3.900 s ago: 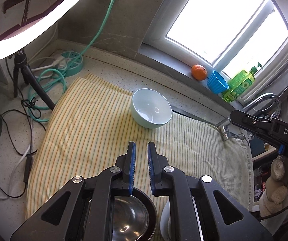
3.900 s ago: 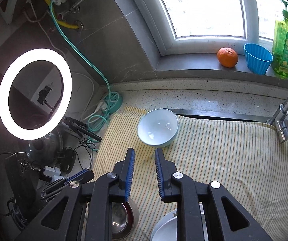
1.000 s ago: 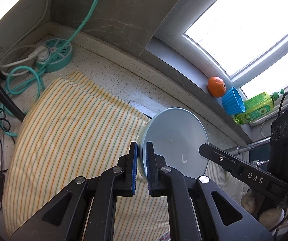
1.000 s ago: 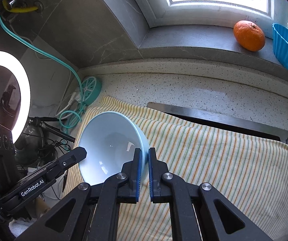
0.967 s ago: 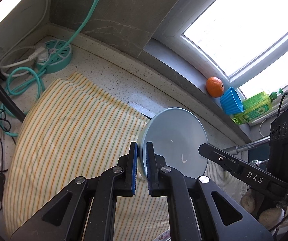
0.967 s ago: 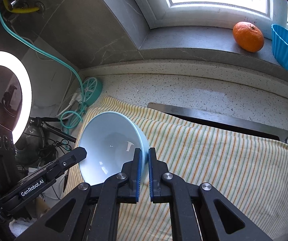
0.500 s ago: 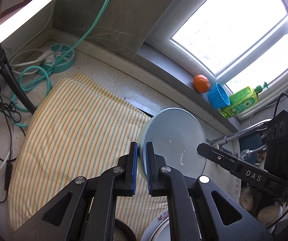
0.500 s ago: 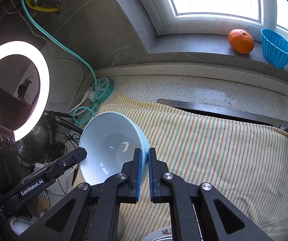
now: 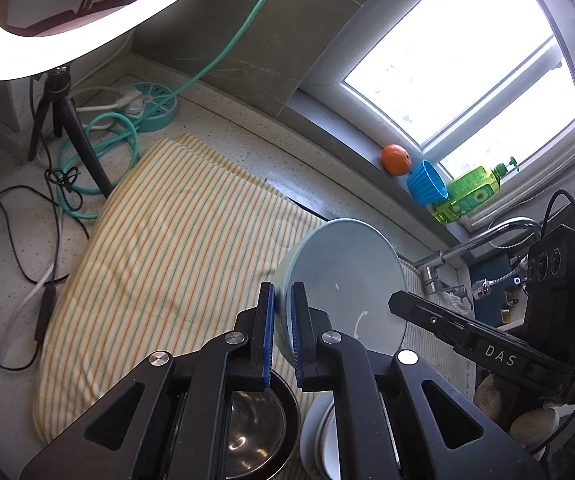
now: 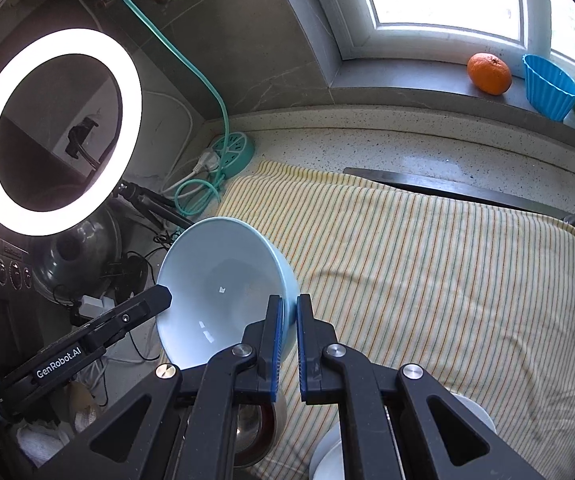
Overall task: Organize plates and bowls
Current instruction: 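Lift the pale blue bowl and carry it over the nested steel bowls, then lower the pale blue bowl into the nested steel bowls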
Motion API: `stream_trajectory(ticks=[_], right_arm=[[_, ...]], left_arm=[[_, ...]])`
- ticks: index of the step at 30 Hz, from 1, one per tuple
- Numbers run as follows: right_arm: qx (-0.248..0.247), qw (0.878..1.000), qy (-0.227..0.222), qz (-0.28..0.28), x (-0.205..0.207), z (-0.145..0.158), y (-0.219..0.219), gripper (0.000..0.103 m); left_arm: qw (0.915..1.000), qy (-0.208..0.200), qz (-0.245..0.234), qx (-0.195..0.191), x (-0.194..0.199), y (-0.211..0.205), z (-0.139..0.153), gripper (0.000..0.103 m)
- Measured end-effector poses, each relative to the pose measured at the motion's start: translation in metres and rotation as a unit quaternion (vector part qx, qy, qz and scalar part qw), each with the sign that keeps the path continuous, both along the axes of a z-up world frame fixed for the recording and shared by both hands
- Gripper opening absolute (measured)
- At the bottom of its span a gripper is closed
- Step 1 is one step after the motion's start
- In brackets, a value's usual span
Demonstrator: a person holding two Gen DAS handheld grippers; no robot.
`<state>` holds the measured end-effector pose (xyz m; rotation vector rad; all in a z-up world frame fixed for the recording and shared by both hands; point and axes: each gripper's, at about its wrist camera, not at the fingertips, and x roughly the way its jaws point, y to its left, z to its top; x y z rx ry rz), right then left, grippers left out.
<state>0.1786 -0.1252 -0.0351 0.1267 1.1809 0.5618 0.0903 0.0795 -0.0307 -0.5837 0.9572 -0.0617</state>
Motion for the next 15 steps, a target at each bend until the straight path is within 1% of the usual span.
stream_trajectory(ticks=[6, 15], right_arm=[[0.0, 1.0, 0.008, 0.008, -0.026, -0.006, 0.012, 0.006], [-0.003, 1.0, 0.025, 0.009, -0.058, -0.022, 0.022, 0.007]], left_arm=[[1.0, 0.0, 0.002, 0.0, -0.024, 0.01, 0.001, 0.006], [0.9999, 0.014, 0.004, -0.007, -0.052, 0.02, -0.013, 0.006]])
